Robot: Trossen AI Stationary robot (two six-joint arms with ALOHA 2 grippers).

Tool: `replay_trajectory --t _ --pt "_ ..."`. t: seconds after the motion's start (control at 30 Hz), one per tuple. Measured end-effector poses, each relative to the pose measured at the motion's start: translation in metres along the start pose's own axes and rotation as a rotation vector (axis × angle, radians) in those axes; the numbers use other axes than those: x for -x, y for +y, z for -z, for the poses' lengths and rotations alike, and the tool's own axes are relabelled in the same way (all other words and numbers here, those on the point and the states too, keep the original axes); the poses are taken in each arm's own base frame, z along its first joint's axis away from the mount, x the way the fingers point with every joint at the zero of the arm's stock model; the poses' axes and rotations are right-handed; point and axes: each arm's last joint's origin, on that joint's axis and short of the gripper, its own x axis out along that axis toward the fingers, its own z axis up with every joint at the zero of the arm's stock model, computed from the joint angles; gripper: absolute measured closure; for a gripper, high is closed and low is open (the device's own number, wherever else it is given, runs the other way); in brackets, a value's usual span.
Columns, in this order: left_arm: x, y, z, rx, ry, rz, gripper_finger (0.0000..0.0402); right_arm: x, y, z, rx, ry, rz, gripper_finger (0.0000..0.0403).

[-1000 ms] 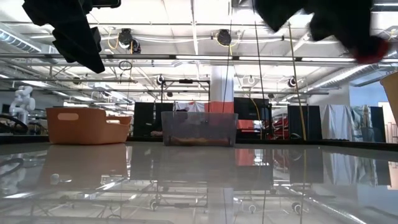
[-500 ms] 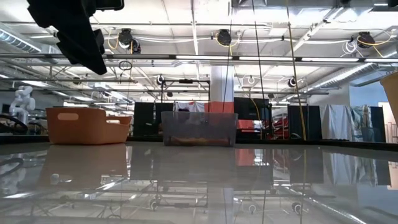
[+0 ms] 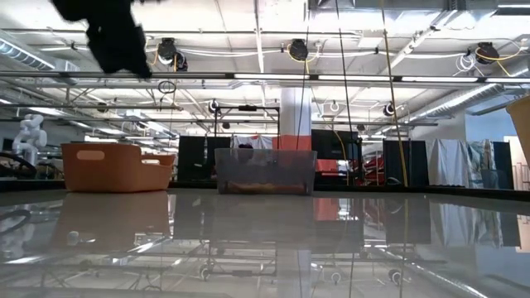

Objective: Sort produce into baskets
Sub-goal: Return to Home Position

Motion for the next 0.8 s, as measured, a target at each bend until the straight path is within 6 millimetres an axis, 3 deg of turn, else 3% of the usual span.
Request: replay_trajectory --t 0.2,0.47,0.63,0.8 --pt "0.03 0.004 -0.016 -0.032 -0.136 0.018 0.0201 0.029 -0.015 -0.001 0.062 -0.171 -0.141 0.022" --pt "0.084 0.026 -0.033 -0.066 -0.368 -0.016 0.0201 0.075 -0.037 -0.008 0.266 -0.559 -0.314 0.022" --pt "0.106 0.042 -0.039 -0.115 -0.46 -0.07 0.0201 0.097 -0.069 -0.013 0.307 -0.767 -0.311 0.022" --pt "0.115 0.061 -0.046 -0.099 -0.51 -0.147 0.0201 0.088 -0.122 -0.02 0.299 -0.85 -0.342 0.022"
